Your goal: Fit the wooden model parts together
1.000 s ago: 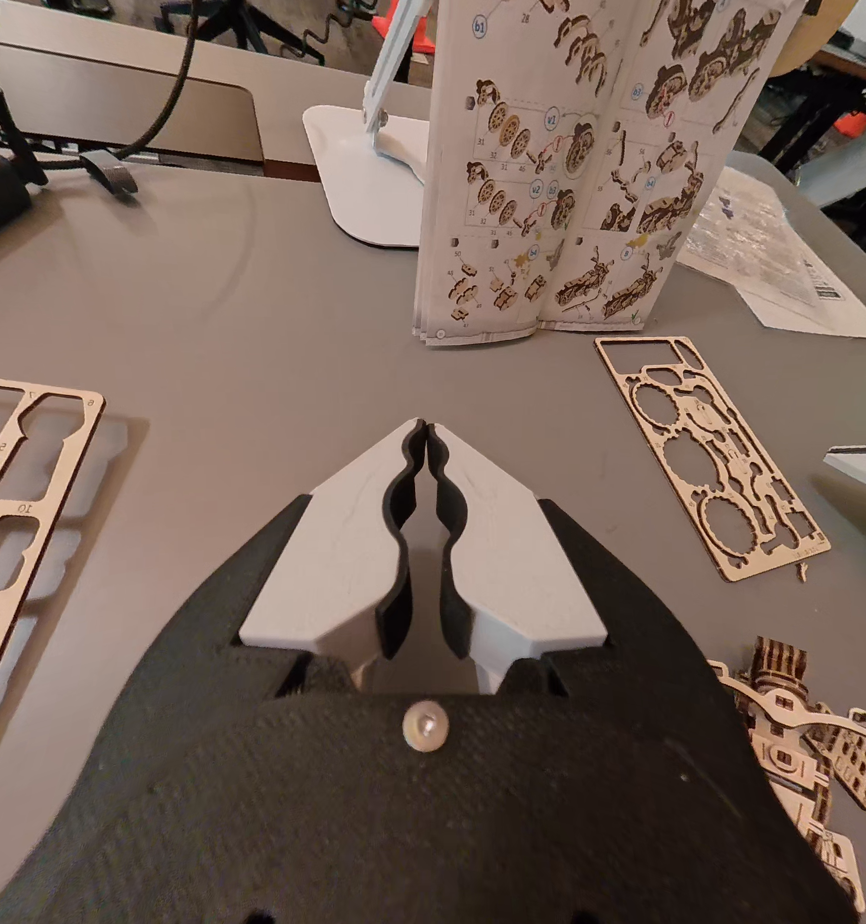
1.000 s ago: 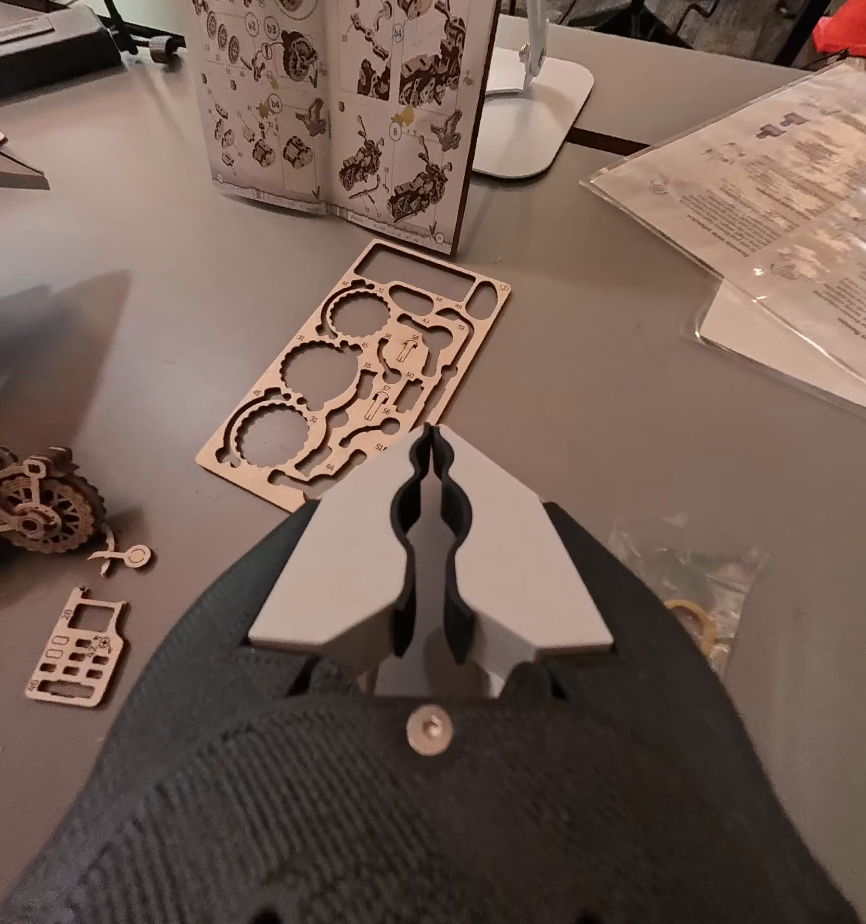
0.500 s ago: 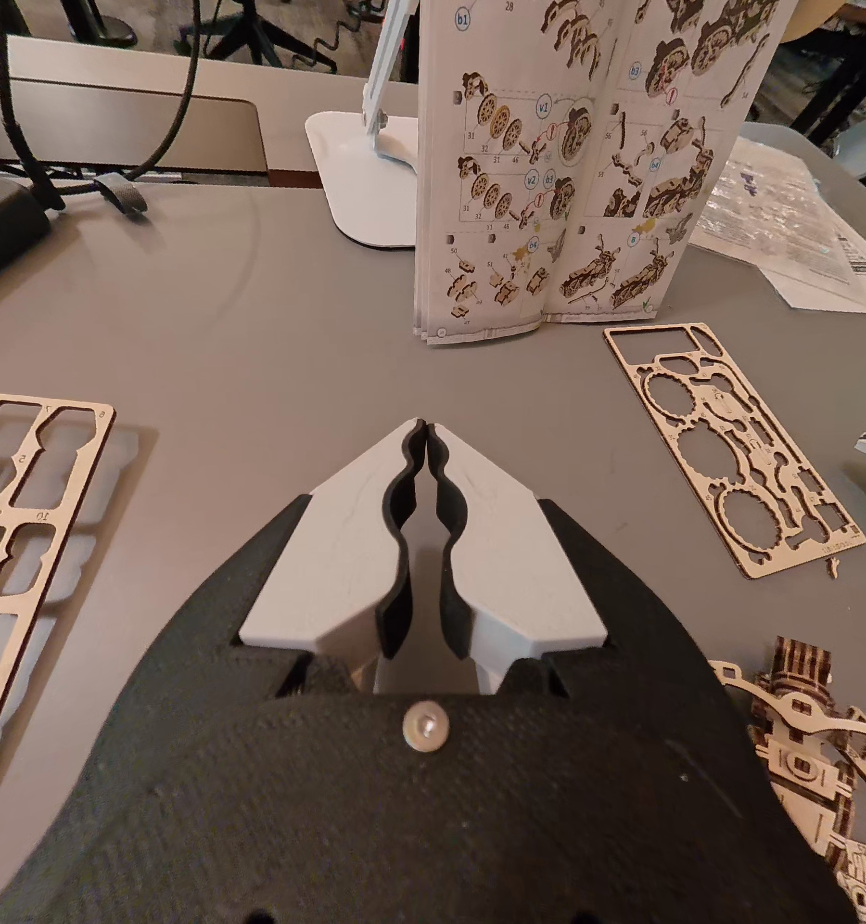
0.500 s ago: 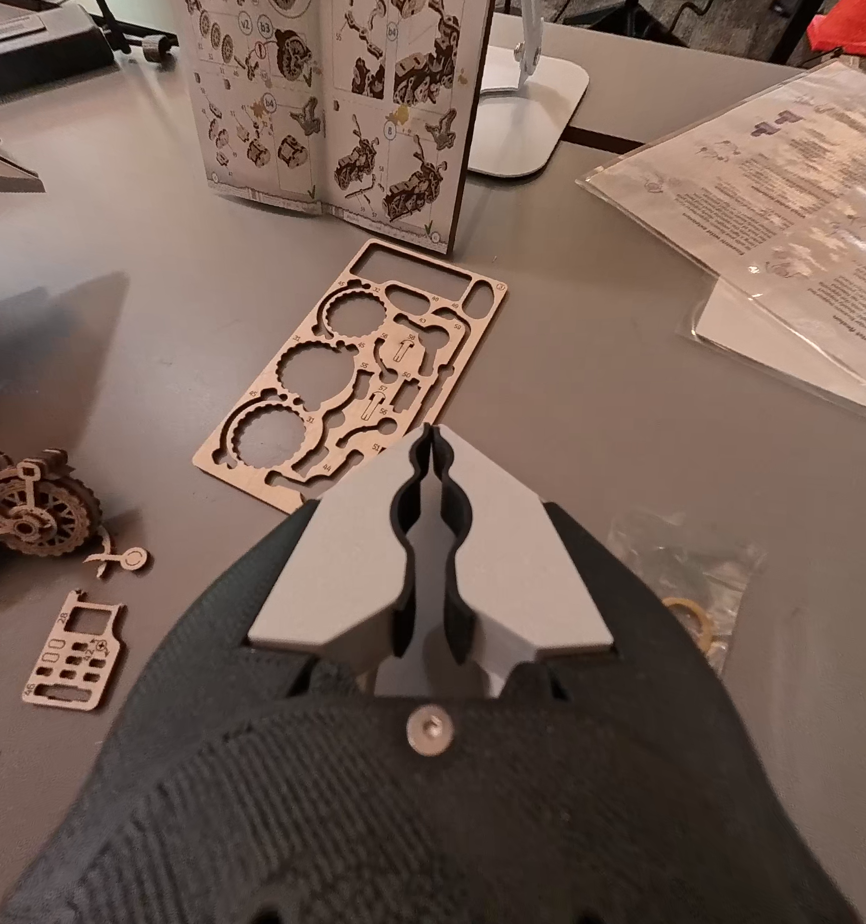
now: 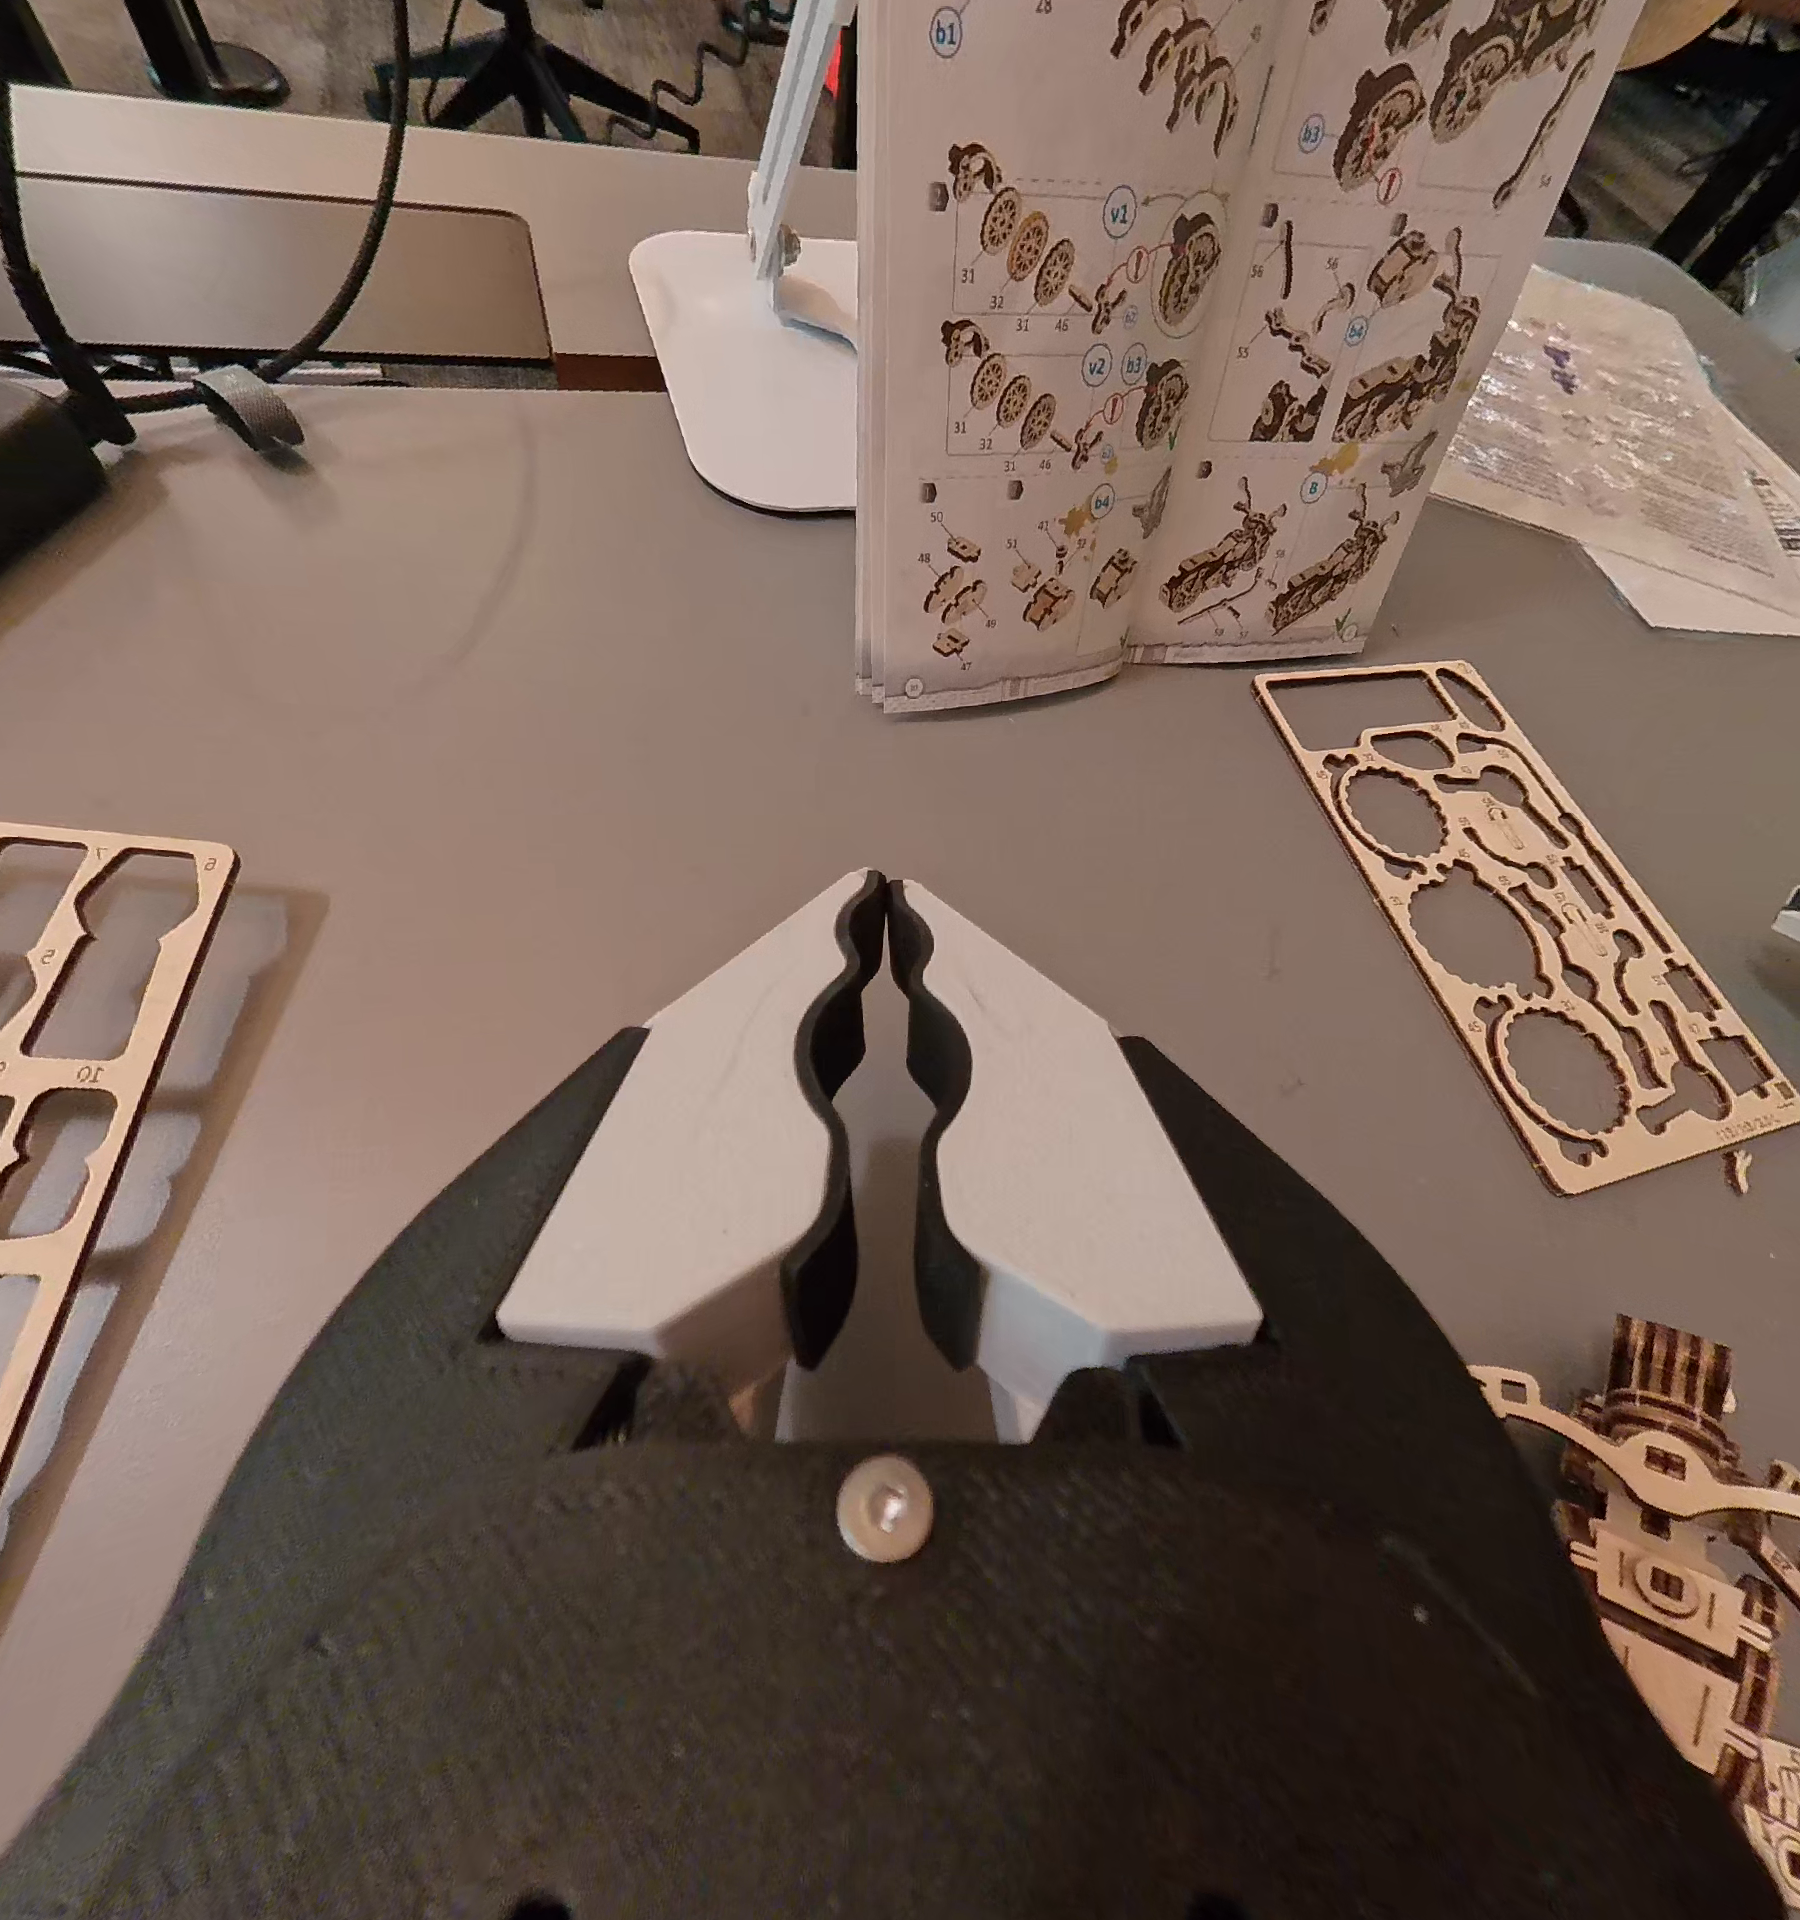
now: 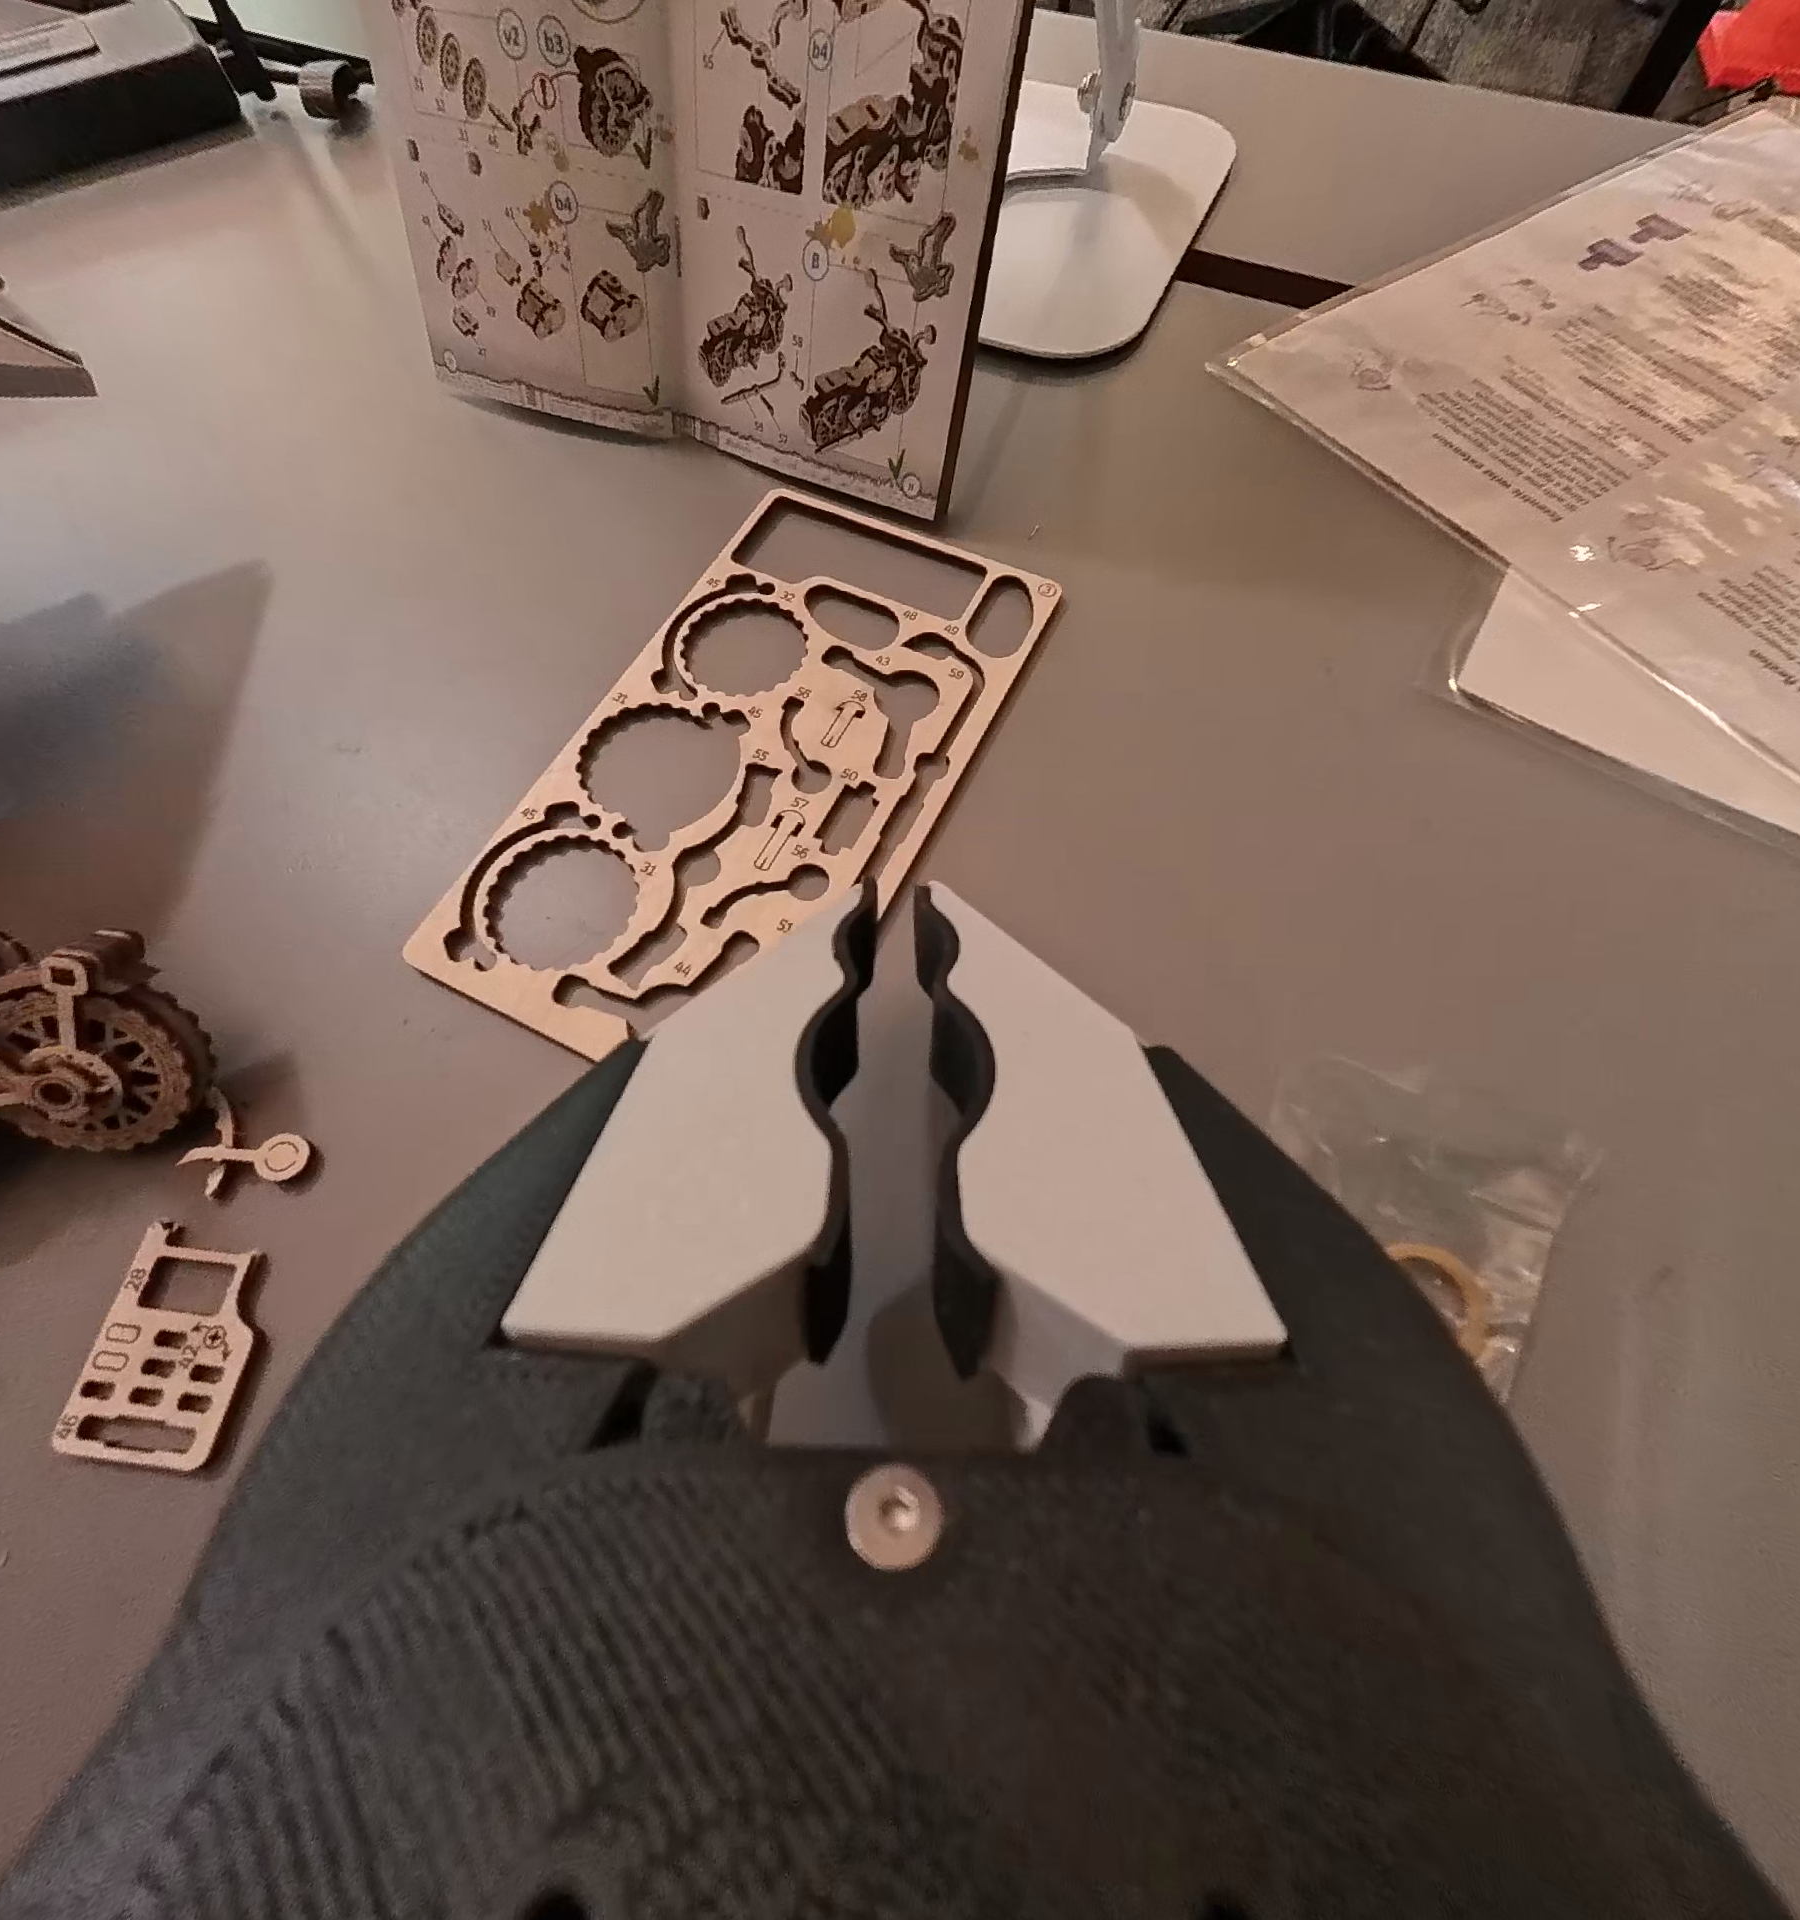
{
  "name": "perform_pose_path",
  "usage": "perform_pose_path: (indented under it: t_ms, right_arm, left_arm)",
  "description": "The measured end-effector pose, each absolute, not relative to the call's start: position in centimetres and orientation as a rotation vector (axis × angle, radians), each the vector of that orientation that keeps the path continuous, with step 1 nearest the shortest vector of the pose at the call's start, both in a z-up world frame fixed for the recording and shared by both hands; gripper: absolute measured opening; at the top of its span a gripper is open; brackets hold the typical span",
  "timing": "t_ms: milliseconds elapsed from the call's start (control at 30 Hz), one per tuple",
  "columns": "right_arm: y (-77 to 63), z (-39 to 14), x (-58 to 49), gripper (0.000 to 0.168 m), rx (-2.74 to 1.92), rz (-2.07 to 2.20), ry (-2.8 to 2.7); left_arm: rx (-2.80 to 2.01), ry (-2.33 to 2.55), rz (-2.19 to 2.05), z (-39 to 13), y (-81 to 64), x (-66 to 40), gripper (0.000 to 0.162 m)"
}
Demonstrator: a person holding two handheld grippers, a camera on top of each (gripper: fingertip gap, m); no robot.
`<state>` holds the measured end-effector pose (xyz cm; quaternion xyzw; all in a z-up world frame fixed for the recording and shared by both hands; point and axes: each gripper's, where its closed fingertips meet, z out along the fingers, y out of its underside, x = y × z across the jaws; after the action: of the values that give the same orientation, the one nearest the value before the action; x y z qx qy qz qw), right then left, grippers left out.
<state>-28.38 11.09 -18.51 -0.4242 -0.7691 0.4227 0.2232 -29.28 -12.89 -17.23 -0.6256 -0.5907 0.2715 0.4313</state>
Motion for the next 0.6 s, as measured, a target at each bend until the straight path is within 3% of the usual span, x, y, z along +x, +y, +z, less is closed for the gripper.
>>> perform_pose_path:
  t_ms: [600]
  right_arm:
    - [10.84,-18.68,-28.23,0.014,-1.168,1.176,-2.151]
  left_arm:
    - [-1.56,-1.47,0.676,-17.18,-12.86,-29.26,0.0]
